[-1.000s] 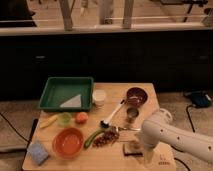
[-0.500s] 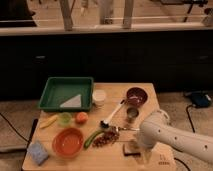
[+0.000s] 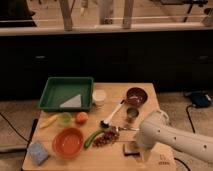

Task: Place eraser in paper cup

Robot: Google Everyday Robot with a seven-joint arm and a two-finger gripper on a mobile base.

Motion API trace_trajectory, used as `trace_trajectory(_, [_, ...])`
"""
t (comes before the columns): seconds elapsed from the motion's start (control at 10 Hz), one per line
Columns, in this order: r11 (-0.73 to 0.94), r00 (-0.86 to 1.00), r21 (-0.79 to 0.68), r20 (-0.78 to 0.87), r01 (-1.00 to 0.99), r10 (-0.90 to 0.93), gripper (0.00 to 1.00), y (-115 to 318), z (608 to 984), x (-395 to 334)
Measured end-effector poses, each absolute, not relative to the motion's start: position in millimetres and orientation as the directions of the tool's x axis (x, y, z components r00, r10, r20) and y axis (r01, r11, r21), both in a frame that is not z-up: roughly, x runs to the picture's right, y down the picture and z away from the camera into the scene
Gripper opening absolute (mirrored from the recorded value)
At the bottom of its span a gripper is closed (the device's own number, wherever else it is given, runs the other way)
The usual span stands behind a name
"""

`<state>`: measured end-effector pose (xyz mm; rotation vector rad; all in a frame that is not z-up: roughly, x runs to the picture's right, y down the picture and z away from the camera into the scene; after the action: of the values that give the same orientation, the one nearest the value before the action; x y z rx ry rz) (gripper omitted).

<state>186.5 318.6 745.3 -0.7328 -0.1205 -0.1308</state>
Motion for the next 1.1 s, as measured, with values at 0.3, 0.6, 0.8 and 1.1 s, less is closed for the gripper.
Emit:
trace_trajectory(0.3, [0.738,0.986,-0.657,0.151,0.156,-0.073,0.27,315,745,187])
trace_trajectory(0.6, [0.747,0.986,-0.646,0.143,0.157,-0.084,0.01,299,735,190])
trace_trajectory(0.8, [0.753,0.986,-0.637,0.139,0.162,-0.094,0.00,288,728,191])
trace_trajectory(1.1, [0.765,0.985,-0.622,0.133,0.168,-0.109,0.00,269,720,192])
